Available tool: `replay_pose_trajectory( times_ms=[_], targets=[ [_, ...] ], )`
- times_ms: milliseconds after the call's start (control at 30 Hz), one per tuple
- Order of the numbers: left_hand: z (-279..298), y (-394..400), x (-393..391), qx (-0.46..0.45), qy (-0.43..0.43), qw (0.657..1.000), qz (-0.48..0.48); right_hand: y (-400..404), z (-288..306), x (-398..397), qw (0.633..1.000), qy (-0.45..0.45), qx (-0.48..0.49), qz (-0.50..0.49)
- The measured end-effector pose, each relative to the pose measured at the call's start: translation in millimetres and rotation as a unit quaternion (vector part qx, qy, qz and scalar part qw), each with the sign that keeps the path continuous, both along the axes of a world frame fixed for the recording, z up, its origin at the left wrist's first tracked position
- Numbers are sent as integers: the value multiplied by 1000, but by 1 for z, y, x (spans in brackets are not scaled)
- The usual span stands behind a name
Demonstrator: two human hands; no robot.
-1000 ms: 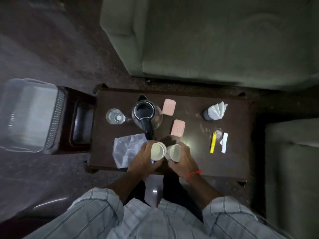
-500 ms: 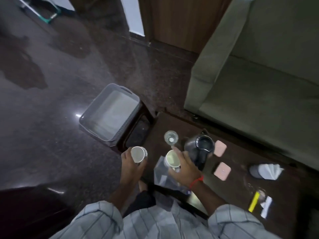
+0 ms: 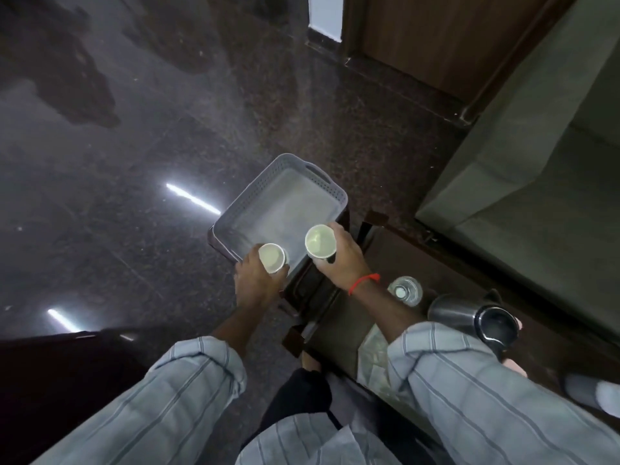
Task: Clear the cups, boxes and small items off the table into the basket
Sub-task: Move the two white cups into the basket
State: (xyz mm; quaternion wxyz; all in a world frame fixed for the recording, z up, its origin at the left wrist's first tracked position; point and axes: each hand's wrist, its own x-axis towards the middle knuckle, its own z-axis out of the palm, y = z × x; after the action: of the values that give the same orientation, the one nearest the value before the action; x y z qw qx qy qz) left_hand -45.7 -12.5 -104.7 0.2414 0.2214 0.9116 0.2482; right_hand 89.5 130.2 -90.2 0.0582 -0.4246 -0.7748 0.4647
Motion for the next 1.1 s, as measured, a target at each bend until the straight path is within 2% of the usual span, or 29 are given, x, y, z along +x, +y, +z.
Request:
replay_pose_trajectory(
  times_ms=[233, 400, 500, 633, 800, 1000, 1100],
  targets=[
    [-53, 19, -37, -67, 3, 995, -77, 24, -46, -79, 991, -102, -2, 83],
    [-81, 29, -51, -109, 25, 984, -137, 26, -88, -96, 955, -216, 146, 145],
    [-93, 30, -55, -142, 48, 976, -155, 28, -106, -102, 945, -242, 173, 138],
    [-106, 27, -57, -212, 106, 956, -173, 29, -120, -108, 939, -259, 177, 138],
    [-118, 30, -59, -235, 125, 951, -156, 28, -136, -107, 937, -270, 188, 121],
    [-120, 26, -56, -217, 110, 956, -161, 29, -137, -99, 955, -240, 118, 126],
    [-110, 24, -50, -176, 100, 968, -150, 20, -123, -79, 968, -187, 134, 97]
  ],
)
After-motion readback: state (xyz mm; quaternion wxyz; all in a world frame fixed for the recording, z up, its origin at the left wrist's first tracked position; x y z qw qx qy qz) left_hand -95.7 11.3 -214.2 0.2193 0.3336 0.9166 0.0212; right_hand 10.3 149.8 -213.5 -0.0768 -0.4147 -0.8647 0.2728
